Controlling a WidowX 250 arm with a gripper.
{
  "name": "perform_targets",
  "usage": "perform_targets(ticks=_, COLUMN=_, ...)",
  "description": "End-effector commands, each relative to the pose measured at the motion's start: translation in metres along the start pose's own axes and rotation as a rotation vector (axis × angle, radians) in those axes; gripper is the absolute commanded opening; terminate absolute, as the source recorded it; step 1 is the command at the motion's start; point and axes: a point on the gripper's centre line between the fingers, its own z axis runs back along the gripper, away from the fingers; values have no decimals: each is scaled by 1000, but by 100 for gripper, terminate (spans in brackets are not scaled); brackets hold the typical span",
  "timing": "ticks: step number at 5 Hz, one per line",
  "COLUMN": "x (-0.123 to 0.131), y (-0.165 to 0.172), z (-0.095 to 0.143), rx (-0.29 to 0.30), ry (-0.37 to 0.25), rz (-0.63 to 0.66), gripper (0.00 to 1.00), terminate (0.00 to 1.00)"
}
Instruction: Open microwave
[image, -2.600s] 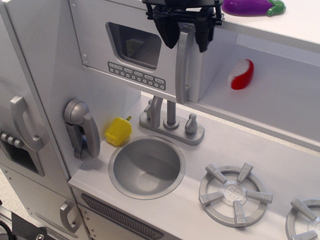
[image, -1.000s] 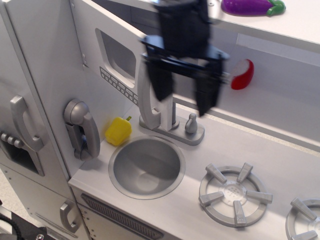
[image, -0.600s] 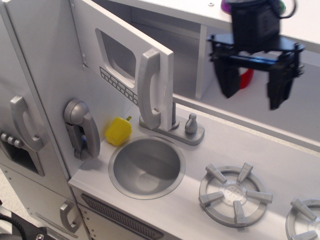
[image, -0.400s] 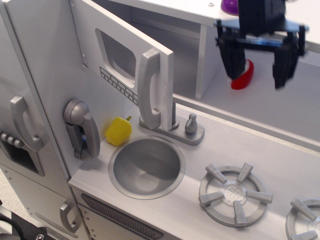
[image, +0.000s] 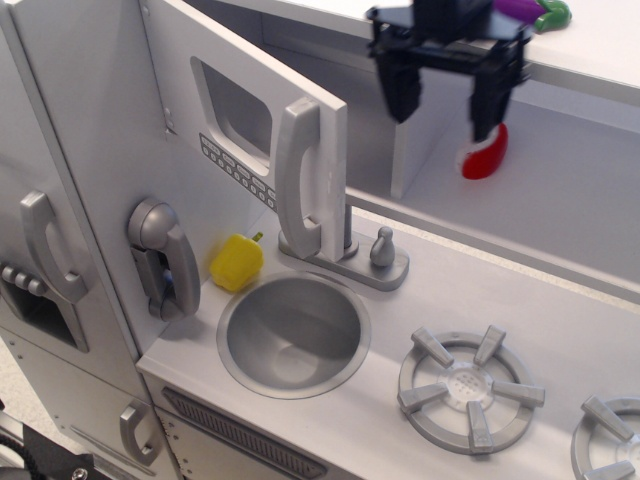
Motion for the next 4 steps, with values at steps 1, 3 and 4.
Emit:
perform_targets(ticks=1, x=-26, y=44, z=30, rx=42, ry=-127, rz=-64, gripper=100, terminate=0)
perform_targets(ticks=3, x=-65, y=73, z=37, rx=51, ry=-128, rz=-90, gripper=100, terminate=0)
perform_targets(ticks=4, x=-84, y=92, z=37, rx=64, ry=-140, rz=-95, gripper=100, terminate=0)
